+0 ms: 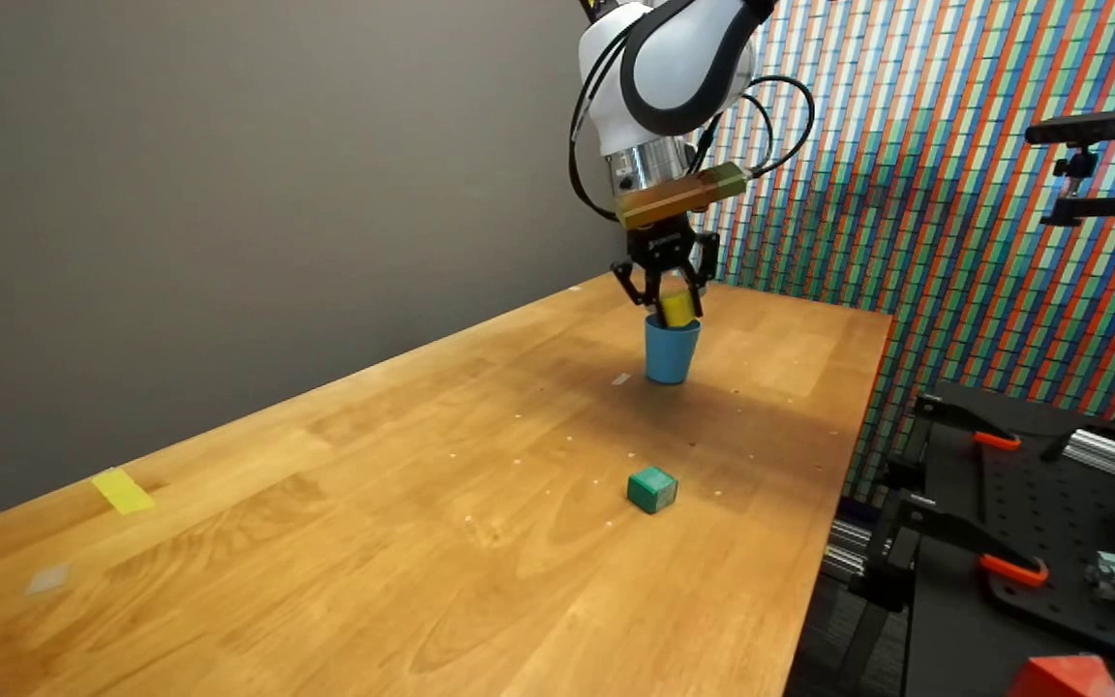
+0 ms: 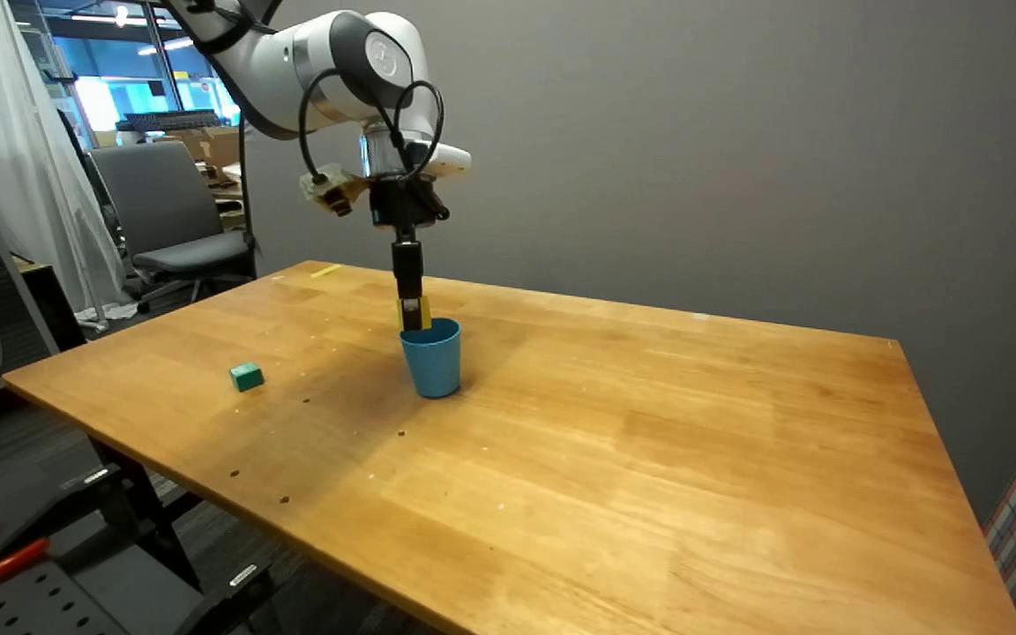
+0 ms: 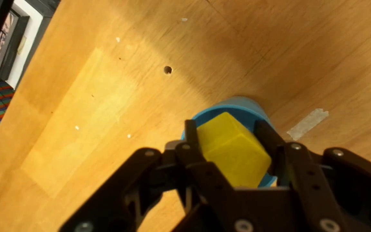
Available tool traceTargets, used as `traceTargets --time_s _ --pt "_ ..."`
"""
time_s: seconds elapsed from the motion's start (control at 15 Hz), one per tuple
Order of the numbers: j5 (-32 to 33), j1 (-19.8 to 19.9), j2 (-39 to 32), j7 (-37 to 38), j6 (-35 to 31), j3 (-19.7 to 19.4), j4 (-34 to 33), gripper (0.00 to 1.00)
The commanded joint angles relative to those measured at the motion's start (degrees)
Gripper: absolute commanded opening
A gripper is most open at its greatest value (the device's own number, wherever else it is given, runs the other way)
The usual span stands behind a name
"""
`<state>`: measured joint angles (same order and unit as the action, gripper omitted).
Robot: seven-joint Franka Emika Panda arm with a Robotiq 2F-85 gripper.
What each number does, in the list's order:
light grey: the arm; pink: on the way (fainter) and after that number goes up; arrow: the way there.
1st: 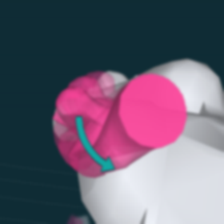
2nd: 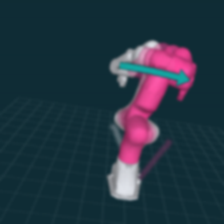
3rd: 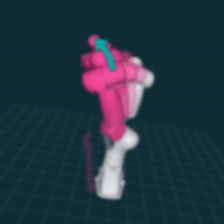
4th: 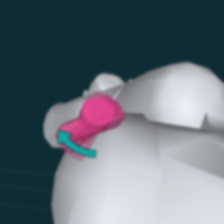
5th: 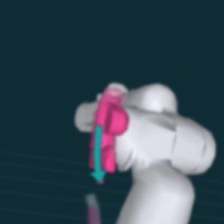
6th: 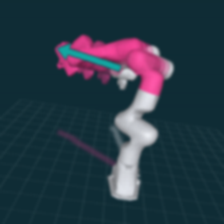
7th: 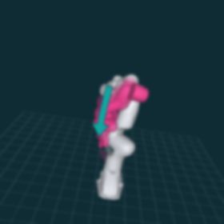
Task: Put the yellow block into the cup
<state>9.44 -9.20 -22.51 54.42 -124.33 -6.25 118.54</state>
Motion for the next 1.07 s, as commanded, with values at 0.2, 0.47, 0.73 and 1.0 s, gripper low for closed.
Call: traceTargets --time_s 0.2,0.47,0.73,1.0 --pt "0.3 1.3 1.4 0.3 -3.5 0.3 0.5 1.00" --pt "-1.8 1.6 6.3 -7.5 -4.7 3.5 0.1 1.00" --pt "-3.6 1.2 10.5 -17.7 -0.6 7.1 -3.5 1.00" --pt "-6.6 1.2 12.7 -29.1 3.1 10.2 -7.4 1.00"
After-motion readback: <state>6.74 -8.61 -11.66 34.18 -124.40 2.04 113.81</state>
